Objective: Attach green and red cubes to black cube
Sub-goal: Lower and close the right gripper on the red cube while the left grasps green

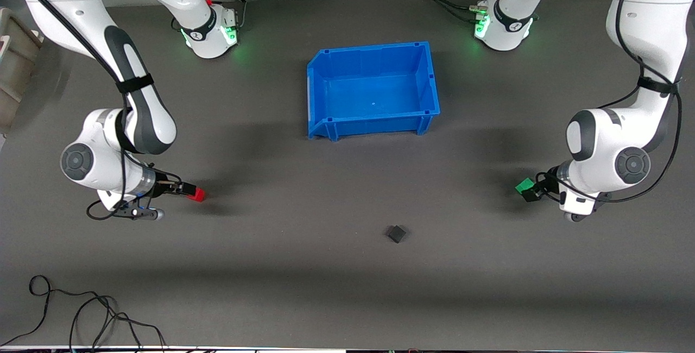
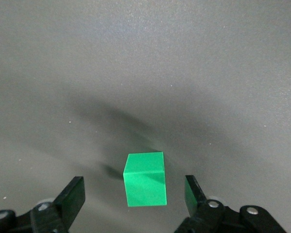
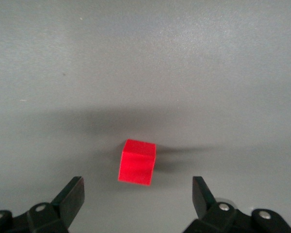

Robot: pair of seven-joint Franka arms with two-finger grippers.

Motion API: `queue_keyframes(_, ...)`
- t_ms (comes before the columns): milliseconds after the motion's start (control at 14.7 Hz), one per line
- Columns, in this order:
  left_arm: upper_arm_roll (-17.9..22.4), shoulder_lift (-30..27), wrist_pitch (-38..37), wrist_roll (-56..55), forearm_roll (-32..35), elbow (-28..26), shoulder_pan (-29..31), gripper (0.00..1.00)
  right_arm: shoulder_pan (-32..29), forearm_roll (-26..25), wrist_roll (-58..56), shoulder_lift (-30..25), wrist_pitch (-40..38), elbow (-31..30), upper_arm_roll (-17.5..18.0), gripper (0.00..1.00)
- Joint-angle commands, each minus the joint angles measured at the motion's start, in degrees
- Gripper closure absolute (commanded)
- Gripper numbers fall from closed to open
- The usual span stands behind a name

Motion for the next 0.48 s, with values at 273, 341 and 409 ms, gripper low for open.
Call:
queue_keyframes(273, 0.4, 1.7, 2.0, -1.4, 0.3, 0.1, -1.1, 0.45, 0.6, 0.9, 4.3, 4.8, 5.2, 0.5, -0.1, 0.02)
queue_keyframes(341, 0.4, 1.7, 2.0, -1.4, 0.2, 0.2, -1.1, 0.56, 1.0, 0.9, 4.8, 5.4, 6.1, 0.5, 0.0, 0.02)
queue_keyframes(409, 0.4, 1.7, 2.0, -1.4, 0.1, 0.2, -1.1, 0.60, 1.4, 0.9, 4.9, 6.1, 6.8, 0.6, 0.0, 0.02)
